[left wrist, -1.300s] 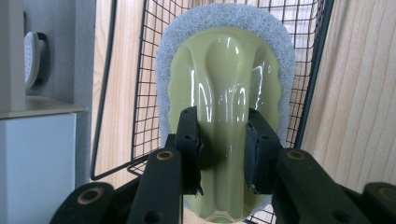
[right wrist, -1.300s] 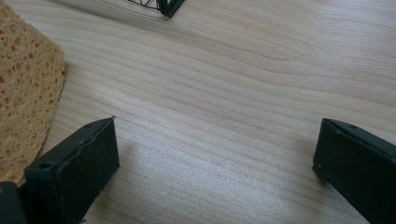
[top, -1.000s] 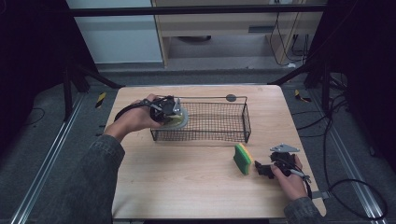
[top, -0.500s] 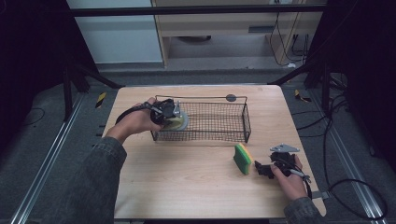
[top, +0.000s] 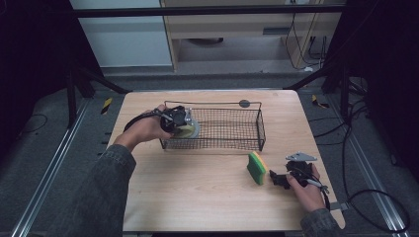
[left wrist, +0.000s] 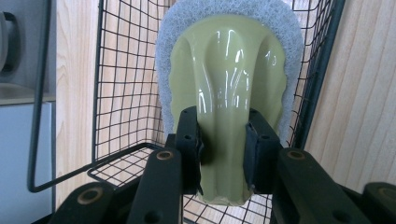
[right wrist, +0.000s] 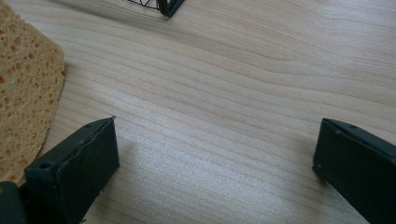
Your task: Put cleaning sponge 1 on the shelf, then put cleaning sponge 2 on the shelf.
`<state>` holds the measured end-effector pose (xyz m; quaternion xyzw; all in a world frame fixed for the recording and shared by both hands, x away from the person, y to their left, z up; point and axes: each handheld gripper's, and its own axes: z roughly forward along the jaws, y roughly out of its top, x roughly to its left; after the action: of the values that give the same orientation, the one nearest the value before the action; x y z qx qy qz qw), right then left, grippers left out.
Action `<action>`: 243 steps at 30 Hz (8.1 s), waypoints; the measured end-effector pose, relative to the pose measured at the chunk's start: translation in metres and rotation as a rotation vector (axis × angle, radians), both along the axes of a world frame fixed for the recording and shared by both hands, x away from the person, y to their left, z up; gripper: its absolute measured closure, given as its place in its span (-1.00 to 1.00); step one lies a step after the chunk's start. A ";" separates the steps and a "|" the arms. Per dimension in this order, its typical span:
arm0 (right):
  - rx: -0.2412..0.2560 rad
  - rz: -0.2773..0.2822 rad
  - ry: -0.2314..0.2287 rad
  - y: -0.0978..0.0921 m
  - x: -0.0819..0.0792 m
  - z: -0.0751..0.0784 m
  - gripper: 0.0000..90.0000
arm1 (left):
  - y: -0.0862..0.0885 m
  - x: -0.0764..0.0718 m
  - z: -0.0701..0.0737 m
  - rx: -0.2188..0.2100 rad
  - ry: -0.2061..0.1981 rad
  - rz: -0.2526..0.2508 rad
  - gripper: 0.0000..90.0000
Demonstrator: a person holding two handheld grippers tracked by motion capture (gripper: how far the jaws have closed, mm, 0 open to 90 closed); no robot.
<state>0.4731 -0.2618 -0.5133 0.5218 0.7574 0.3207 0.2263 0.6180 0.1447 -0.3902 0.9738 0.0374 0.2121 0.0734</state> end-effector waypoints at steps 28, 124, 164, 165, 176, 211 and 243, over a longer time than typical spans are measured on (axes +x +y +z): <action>0.001 -0.005 0.000 0.000 0.000 0.000 -0.99 | -0.008 0.015 -0.023 0.016 0.061 0.051 0.51; -0.190 0.205 0.340 0.094 0.019 0.119 -0.30 | 0.096 -0.122 -0.115 -0.685 0.060 0.652 -1.00; -0.217 0.149 0.126 0.012 0.063 0.175 0.43 | 0.098 -0.124 -0.119 -0.734 0.038 0.637 -1.00; -0.215 0.147 0.110 0.011 0.067 0.178 0.43 | 0.098 -0.124 -0.119 -0.735 0.038 0.637 -1.00; -0.202 0.163 0.005 0.027 0.097 0.210 0.43 | 0.099 -0.123 -0.119 -0.732 0.037 0.634 -1.00; -0.188 0.228 -0.017 0.072 0.159 0.203 0.43 | 0.099 -0.122 -0.118 -0.727 0.039 0.633 -1.00; -0.161 0.304 0.068 0.090 0.176 0.168 0.43 | 0.098 -0.121 -0.119 -0.729 0.040 0.631 -1.00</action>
<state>0.6493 -0.1715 -0.3450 0.3922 0.8580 0.2718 0.1903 0.4969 0.2429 -0.5088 0.8297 0.4043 0.1782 0.3413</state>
